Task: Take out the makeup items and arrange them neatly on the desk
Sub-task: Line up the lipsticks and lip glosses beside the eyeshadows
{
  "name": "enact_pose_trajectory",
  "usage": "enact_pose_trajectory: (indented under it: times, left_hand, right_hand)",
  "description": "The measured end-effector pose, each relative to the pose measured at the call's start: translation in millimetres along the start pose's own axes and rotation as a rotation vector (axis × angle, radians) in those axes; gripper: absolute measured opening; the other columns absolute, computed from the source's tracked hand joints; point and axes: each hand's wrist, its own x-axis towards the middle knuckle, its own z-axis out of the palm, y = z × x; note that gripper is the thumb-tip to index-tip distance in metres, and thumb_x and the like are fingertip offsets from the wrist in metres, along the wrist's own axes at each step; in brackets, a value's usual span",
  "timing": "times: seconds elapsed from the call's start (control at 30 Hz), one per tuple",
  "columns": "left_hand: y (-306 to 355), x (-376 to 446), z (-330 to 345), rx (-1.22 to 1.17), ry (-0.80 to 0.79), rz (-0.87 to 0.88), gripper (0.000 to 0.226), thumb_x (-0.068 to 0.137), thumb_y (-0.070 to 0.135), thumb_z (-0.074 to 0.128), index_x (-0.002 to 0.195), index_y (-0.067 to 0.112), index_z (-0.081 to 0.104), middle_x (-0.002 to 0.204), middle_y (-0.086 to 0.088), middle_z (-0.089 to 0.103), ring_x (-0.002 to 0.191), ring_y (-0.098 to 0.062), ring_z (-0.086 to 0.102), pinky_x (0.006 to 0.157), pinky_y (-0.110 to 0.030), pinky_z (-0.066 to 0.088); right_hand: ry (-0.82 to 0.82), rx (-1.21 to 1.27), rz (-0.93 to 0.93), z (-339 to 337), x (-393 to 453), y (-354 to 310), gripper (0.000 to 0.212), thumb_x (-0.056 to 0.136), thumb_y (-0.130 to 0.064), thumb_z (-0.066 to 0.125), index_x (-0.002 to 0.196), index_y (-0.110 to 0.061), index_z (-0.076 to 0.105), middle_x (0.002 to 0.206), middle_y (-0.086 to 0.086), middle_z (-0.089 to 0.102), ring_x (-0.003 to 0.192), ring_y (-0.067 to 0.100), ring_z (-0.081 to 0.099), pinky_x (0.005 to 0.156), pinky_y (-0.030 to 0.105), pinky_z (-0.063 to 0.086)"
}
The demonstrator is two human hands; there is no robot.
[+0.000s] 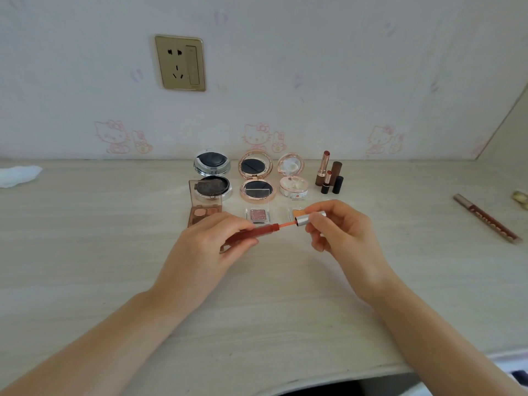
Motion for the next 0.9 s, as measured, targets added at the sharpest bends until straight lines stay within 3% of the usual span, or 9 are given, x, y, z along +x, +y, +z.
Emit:
enact_pose_trajectory:
  times: [0.27, 0.43, 0.53, 0.67, 0.8, 0.9]
  left_hand:
    - [-1.2, -0.7, 5.6, -0.052, 0.011, 0.077, 0.027, 0.080, 0.004, 0.072, 0.106, 0.013, 0.068, 0.097, 0.008, 0.058, 0.095, 0.003, 0.053, 0.078, -0.012, 0.047]
    - [10.2, -0.4, 7.8, -0.045, -0.022, 0.105, 0.044, 0.074, -0.009, 0.071, 0.113, 0.012, 0.066, 0.107, 0.006, 0.058, 0.104, 0.006, 0.051, 0.088, -0.014, 0.045]
    - [20.7, 1.4, 11.1, -0.086, -0.069, 0.167, 0.032, 0.078, -0.006, 0.068, 0.106, 0.009, 0.067, 0.109, 0.002, 0.057, 0.103, -0.004, 0.057, 0.088, -0.020, 0.047]
    - [34.8, 4.0, 18.1, -0.093, -0.177, 0.256, 0.008, 0.087, 0.006, 0.061, 0.092, 0.008, 0.067, 0.116, 0.003, 0.057, 0.093, -0.008, 0.062, 0.076, -0.025, 0.051]
    - [47.7, 8.1, 30.3, -0.107, -0.252, 0.278, 0.006, 0.086, 0.008, 0.065, 0.091, 0.007, 0.067, 0.120, 0.003, 0.057, 0.094, -0.012, 0.063, 0.076, -0.028, 0.052]
    - [59.1, 13.5, 43.2, -0.136, -0.293, 0.272, 0.017, 0.085, 0.015, 0.070, 0.099, 0.006, 0.067, 0.123, 0.001, 0.057, 0.106, -0.012, 0.060, 0.084, -0.031, 0.051]
  right_hand:
    - [0.017, 0.098, 0.023, -1.4, 3.5, 1.7, 0.017, 0.092, -0.012, 0.057, 0.081, -0.015, 0.069, 0.066, 0.001, 0.061, 0.060, 0.015, 0.049, 0.052, 0.024, 0.042]
    - [0.087, 0.210, 0.087, -6.2, 6.7, -3.8, 0.010, 0.092, -0.019, 0.060, 0.091, -0.012, 0.068, 0.074, 0.004, 0.069, 0.069, 0.013, 0.064, 0.055, 0.021, 0.047]
    - [0.148, 0.186, 0.092, -15.0, 11.9, -10.4, 0.013, 0.091, -0.018, 0.063, 0.102, -0.013, 0.063, 0.070, 0.003, 0.069, 0.061, 0.015, 0.063, 0.048, 0.023, 0.043]
    - [0.172, 0.107, 0.107, -30.7, 22.8, -17.6, 0.015, 0.089, -0.015, 0.065, 0.101, -0.008, 0.062, 0.071, 0.006, 0.068, 0.063, 0.017, 0.062, 0.062, 0.030, 0.052]
    - [0.157, 0.024, 0.130, -45.2, 32.7, -22.7, 0.015, 0.088, -0.019, 0.067, 0.098, -0.008, 0.064, 0.069, 0.002, 0.068, 0.060, 0.011, 0.063, 0.058, 0.022, 0.051]
    - [0.156, -0.003, 0.149, -57.5, 40.8, -26.6, 0.016, 0.087, -0.022, 0.069, 0.096, -0.010, 0.064, 0.071, 0.003, 0.067, 0.062, 0.013, 0.062, 0.061, 0.026, 0.051]
